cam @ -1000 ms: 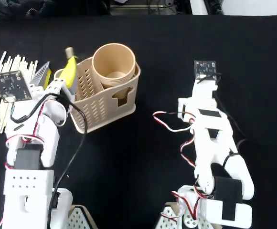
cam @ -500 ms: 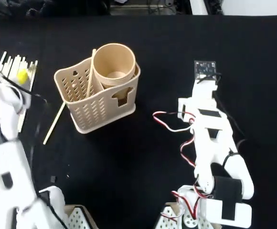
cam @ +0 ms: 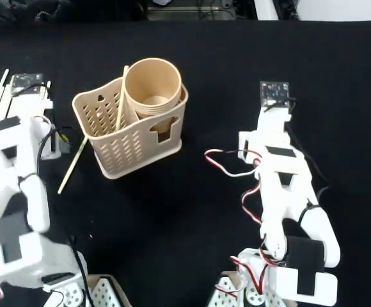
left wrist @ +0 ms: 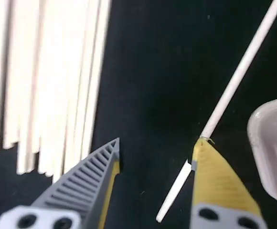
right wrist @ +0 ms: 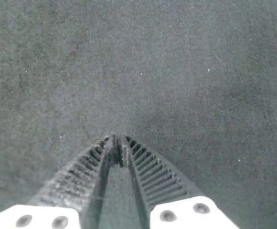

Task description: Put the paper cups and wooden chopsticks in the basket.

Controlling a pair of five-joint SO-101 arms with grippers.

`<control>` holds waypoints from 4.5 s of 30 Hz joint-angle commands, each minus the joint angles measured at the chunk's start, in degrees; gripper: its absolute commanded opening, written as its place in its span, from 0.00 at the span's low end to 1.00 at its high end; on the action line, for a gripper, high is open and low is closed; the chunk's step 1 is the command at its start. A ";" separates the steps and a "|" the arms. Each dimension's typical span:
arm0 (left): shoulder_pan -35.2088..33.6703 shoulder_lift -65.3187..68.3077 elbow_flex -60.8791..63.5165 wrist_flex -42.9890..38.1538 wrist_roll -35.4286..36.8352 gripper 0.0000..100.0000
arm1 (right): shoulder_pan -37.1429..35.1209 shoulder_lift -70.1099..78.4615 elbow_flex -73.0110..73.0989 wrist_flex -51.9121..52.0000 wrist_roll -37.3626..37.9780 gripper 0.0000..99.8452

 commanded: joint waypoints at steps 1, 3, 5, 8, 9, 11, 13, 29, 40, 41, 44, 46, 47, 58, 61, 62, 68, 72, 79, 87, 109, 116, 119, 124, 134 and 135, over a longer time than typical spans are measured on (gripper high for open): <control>2.68 7.12 -6.55 0.26 -0.88 0.25 | 0.18 0.13 -2.07 -1.05 -0.26 0.01; 3.65 10.29 -8.40 0.26 -0.88 0.25 | 0.18 0.13 -2.07 -1.05 -0.26 0.01; 4.09 13.10 -9.98 0.26 -0.62 0.25 | 0.18 0.13 -2.07 -1.05 -0.26 0.01; 4.35 15.82 -11.74 0.26 -0.53 0.24 | 0.18 0.13 -2.07 -1.05 -0.26 0.01; 4.26 16.18 -12.09 0.26 -0.53 0.24 | 0.18 0.13 -2.07 -1.05 -0.18 0.01; 4.26 16.18 -12.18 -0.18 -0.62 0.18 | 0.18 0.13 -2.07 -1.05 -0.18 0.01; 4.35 16.18 -12.18 0.00 -0.88 0.10 | 0.18 0.13 -2.07 -1.05 -0.18 0.01; 4.53 16.18 -25.45 19.60 -0.53 0.15 | 0.18 0.13 -2.07 -1.05 -0.18 0.01; 9.89 22.33 -30.73 24.00 -0.62 0.16 | 0.18 0.13 -2.07 -1.05 -0.18 0.01; 9.89 23.74 -30.55 23.21 -0.62 0.16 | 0.18 0.13 -2.07 -1.05 -0.18 0.01; 9.36 28.48 -30.90 21.80 -0.53 0.15 | 0.18 0.13 -2.07 -1.05 -0.18 0.01; 9.19 30.86 -31.60 22.15 -0.53 0.15 | 0.18 0.13 -2.07 -1.05 -0.18 0.01; 8.92 31.30 -32.22 22.42 -0.53 0.14 | 0.18 0.13 -2.07 -1.05 -0.09 0.01; 4.26 31.47 -34.51 24.09 -0.53 0.03 | 0.18 0.13 -2.07 -1.05 -0.09 0.01; 1.71 31.38 -34.86 24.18 -0.53 0.03 | 0.18 0.13 -2.07 -1.05 -0.09 0.01; 0.84 31.38 -34.86 24.18 -0.53 0.03 | 0.18 0.13 -2.07 -1.05 -0.09 0.01; -3.74 31.38 -35.03 24.18 0.70 0.03 | 0.18 0.13 -2.07 -1.05 -0.09 0.01; -4.79 29.98 -35.21 24.09 2.99 0.03 | 0.18 0.13 -2.07 -1.05 -0.09 0.01; -3.30 15.74 -32.48 24.18 8.26 0.03 | 0.18 0.13 -2.07 -1.05 -0.09 0.01; -1.98 -9.49 -15.87 14.51 11.52 0.03 | 0.18 0.13 -2.07 -1.05 -0.09 0.01; 20.79 -76.84 12.70 -20.84 23.30 0.03 | 0.18 0.13 -1.98 -0.97 -0.09 0.01; 30.55 -77.19 24.66 -29.98 22.95 0.03 | 0.18 0.13 -1.98 -0.88 -0.09 0.01; 30.37 -77.19 32.04 -34.29 23.12 0.03 | 0.18 0.13 -1.98 -0.88 -0.09 0.01; 30.64 -77.27 41.71 -39.56 23.21 0.03 | 0.18 0.13 -1.98 -0.97 -0.09 0.01; 30.37 -77.63 40.57 -30.95 23.74 0.19 | 0.18 0.13 -1.98 -0.97 -0.09 0.01; 30.29 -77.71 39.60 -29.45 24.70 0.19 | 0.18 0.13 -1.98 -0.97 -0.09 0.01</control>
